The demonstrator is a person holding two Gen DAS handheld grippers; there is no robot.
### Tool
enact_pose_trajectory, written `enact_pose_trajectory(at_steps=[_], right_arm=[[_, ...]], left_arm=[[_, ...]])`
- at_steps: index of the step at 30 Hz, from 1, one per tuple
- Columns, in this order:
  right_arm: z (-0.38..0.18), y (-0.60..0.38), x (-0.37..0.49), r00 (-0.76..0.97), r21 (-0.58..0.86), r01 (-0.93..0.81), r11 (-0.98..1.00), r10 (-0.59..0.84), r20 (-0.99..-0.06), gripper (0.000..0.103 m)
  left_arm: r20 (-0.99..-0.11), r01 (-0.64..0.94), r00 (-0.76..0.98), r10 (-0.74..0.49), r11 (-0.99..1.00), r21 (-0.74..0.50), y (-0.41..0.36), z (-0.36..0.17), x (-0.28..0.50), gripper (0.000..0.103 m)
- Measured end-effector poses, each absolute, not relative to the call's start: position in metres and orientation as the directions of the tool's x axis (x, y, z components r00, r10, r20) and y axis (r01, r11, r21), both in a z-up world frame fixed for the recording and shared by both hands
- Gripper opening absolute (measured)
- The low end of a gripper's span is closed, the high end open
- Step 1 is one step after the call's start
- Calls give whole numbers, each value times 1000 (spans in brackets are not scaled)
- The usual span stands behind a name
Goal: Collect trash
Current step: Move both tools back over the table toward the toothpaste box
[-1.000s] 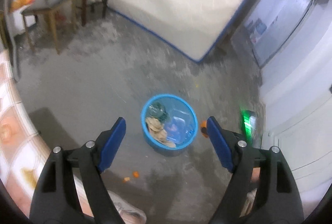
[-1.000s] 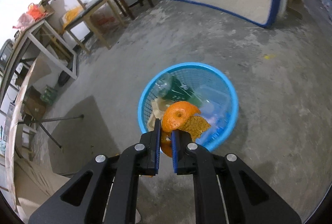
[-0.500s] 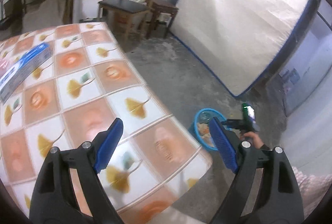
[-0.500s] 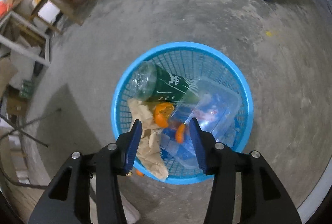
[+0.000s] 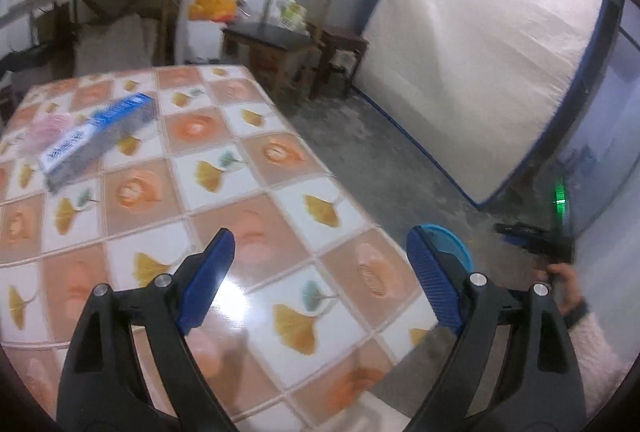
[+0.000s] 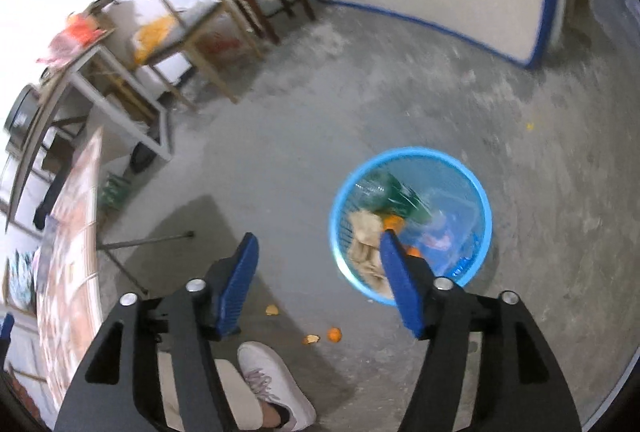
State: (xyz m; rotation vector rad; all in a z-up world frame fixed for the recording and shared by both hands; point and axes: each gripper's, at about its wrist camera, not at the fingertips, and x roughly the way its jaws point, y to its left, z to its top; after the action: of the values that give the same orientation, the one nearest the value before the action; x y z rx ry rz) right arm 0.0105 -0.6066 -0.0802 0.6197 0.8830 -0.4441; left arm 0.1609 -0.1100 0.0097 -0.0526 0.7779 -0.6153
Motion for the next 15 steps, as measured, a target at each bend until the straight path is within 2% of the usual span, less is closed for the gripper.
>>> enact_pose_trajectory(at_steps=[8,10,13,15], right_arm=[[3,-495,62,618,201,447,872,-138,-774,87],[14,-465,79,631,172,396,902,-132,-764,89],[27,-413,110,657,176,267,947,-45,-752,91],[34,-377,133,666,227,151,962,71,-742,91]], left_arm=[[-637,355,667,-386,916,-184,-49,14,161,84],[-636,306,692,-340,937,-168,-25,13,161,84],[-632,235,721,-283,959,-160,8,8,158,84],[-633,192,732,-252,968,-164,28,5,156,84]])
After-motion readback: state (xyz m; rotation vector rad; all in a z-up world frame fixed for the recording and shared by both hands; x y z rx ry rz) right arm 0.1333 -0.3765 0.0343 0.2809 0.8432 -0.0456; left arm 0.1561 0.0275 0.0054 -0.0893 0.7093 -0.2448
